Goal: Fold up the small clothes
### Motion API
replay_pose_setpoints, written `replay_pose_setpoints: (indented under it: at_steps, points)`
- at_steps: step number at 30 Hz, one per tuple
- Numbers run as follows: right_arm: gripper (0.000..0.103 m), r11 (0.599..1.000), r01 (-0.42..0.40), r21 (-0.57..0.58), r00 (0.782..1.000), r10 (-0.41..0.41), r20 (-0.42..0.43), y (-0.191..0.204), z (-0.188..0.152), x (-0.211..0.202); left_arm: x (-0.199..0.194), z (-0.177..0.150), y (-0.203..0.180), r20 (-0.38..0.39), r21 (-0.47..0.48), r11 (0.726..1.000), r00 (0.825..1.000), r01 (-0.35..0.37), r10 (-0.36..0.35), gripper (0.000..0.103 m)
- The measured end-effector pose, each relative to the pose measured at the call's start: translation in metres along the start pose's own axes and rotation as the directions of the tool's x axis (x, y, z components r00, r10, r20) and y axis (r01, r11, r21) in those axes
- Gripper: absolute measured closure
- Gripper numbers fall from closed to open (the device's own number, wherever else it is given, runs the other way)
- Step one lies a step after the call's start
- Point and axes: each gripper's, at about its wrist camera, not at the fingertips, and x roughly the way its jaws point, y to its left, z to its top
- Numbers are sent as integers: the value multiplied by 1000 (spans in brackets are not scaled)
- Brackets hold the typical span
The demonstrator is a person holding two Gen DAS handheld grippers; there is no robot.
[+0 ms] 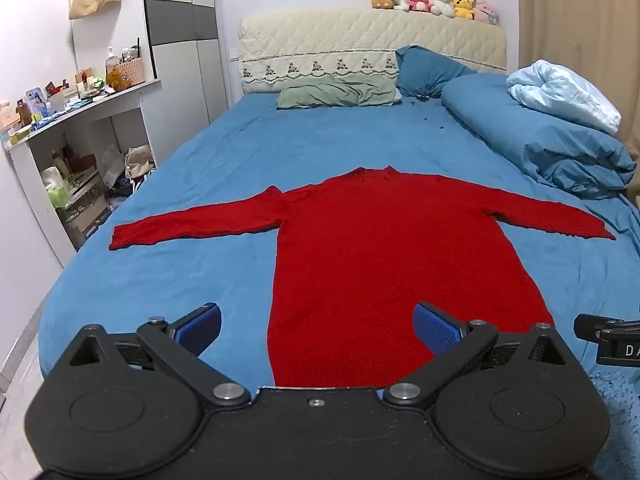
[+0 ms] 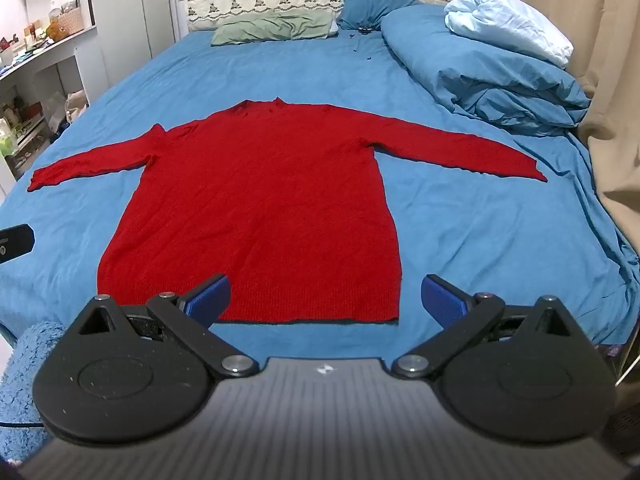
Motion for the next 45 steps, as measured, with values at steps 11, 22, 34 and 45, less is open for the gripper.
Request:
replay_pose_setpoints:
  at_steps: [11,22,34,45]
  points:
    - [0,1000,-4,2,1000,4,4,0,0,-1,0,-2,3,3,-5,1000,1000,2,-2,0]
    - [0,1000,-4,3,1000,4,3,3,0,-1,0,-2,2,3,-11,1000,1000,-1,1,0]
    - [0,1000,-4,4,1000,4,-1,2,1,-1,-1,-2,2,6,-18,1000,1000,-3,4,0]
    - [0,1000,-4,5,1000,4,-3,0,0,1,0,-2,3,3,-26,1000,1000,2,-2,0]
